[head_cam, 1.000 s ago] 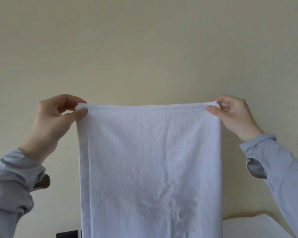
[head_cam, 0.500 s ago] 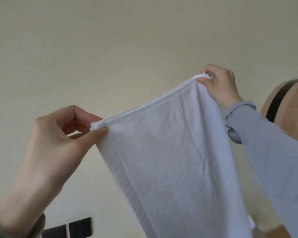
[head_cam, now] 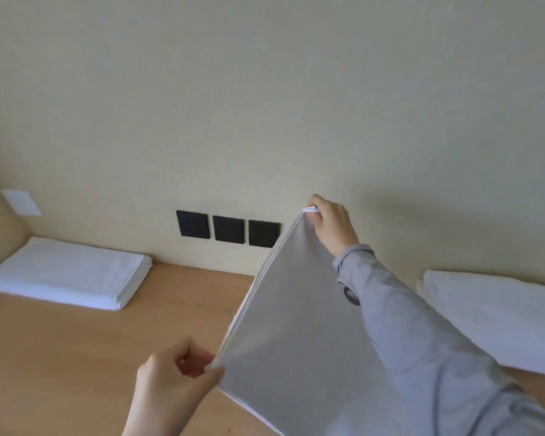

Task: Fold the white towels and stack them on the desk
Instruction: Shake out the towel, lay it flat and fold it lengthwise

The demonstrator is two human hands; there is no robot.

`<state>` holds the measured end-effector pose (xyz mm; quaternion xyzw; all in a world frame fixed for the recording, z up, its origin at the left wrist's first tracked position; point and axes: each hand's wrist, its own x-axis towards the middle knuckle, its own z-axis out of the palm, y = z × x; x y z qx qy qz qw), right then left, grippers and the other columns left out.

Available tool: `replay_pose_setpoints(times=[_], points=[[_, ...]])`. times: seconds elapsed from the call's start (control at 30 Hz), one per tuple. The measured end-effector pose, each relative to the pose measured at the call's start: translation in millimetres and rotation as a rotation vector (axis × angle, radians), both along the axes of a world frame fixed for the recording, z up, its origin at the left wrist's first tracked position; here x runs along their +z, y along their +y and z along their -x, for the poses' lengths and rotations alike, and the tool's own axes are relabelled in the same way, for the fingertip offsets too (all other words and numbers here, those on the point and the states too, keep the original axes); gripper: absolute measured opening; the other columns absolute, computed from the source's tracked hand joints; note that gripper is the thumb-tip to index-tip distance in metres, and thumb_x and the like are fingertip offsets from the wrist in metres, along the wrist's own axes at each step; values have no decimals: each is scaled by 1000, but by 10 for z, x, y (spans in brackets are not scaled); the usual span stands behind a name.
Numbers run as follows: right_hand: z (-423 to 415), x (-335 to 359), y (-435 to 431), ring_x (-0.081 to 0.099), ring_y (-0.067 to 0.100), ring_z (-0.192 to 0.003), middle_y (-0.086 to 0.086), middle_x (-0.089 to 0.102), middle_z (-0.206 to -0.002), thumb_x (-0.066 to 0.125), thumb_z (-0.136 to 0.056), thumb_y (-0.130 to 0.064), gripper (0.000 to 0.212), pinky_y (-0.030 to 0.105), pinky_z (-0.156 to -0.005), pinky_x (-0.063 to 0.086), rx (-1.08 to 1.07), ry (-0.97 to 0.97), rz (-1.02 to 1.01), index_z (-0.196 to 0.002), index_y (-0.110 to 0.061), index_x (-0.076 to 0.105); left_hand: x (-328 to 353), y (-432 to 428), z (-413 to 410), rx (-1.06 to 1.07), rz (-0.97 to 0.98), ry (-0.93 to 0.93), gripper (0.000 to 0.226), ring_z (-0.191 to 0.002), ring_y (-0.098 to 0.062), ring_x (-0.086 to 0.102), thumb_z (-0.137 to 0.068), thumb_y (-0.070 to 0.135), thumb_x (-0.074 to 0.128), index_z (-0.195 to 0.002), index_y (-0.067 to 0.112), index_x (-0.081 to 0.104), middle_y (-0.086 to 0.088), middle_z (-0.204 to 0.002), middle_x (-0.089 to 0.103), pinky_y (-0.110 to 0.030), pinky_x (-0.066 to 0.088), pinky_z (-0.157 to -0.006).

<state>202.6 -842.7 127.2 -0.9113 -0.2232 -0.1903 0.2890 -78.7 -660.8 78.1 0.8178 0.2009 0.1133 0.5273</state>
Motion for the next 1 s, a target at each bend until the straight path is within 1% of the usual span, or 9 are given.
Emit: replay_pose_setpoints(times=[0.17,0.3,0.43,0.53,0.63,0.7,0.8,0.9,1.0], points=[[26,-940,1077,49,31,-73,5,54,-73,42,-92,-3,12,37,-65,40,192,169,47,-88,-7,54,-809,767,261,300,138,149,23,-65,-18,69,-65,2,75,-57,23,68,1,-61,70,-31,51,-68],[97,-1531,1919,54,30,-79,3,57,-82,42,-93,-4,10,29,-64,30,339,218,132,-91,-1,52,-1338,1363,463,472,247,212,17,-65,-23,68,-67,-5,69,-61,10,68,-5,-62,69,-24,57,-60],[144,-2035,2568,53,24,-80,6,63,-94,42,-95,-5,14,27,-63,30,411,267,201,-99,-7,55,-1835,1763,639,595,313,318,17,-65,-24,62,-66,-8,67,-63,8,68,-12,-66,65,-22,56,-54],[180,-2383,2918,55,27,-78,5,59,-86,42,-95,-7,15,30,-59,29,452,268,257,-100,-8,56,-2068,1918,711,662,346,398,12,-63,-25,60,-53,8,69,-65,9,67,-10,-65,65,-31,57,-62],[242,-2713,3241,55,31,-78,12,59,-88,40,-96,-6,14,33,-57,32,486,312,298,-99,-5,54,-2208,2043,740,672,166,502,16,-64,-20,60,-51,24,64,-64,16,65,-1,-61,64,-29,49,-63],[278,-2885,3417,54,31,-82,12,57,-90,39,-95,-1,15,28,-57,27,514,369,287,-99,-4,53,-2290,2102,702,673,9,574,9,-72,-25,58,-64,16,69,-69,16,61,-2,-69,62,-30,41,-61],[321,-3010,3587,53,27,-103,13,55,-112,40,-89,11,34,23,-74,38,563,398,244,-117,-4,53,-2411,2075,566,686,-285,676,34,-101,-39,49,-72,2,57,-105,9,58,-14,-105,54,-44,39,-82],[602,-3020,3614,36,25,-133,15,35,-145,42,-90,10,53,28,-107,33,668,437,162,-141,-5,35,-2458,1935,322,415,-617,526,54,-122,-39,42,-78,17,40,-129,2,50,-19,-133,48,-51,32,-101],[1177,-3160,3394,40,27,-134,15,41,-145,42,-97,-8,38,42,-112,30,908,275,171,-134,0,47,-2592,1867,127,74,-750,414,57,-142,-23,21,-95,37,26,-135,1,46,-17,-144,41,-42,19,-112]])
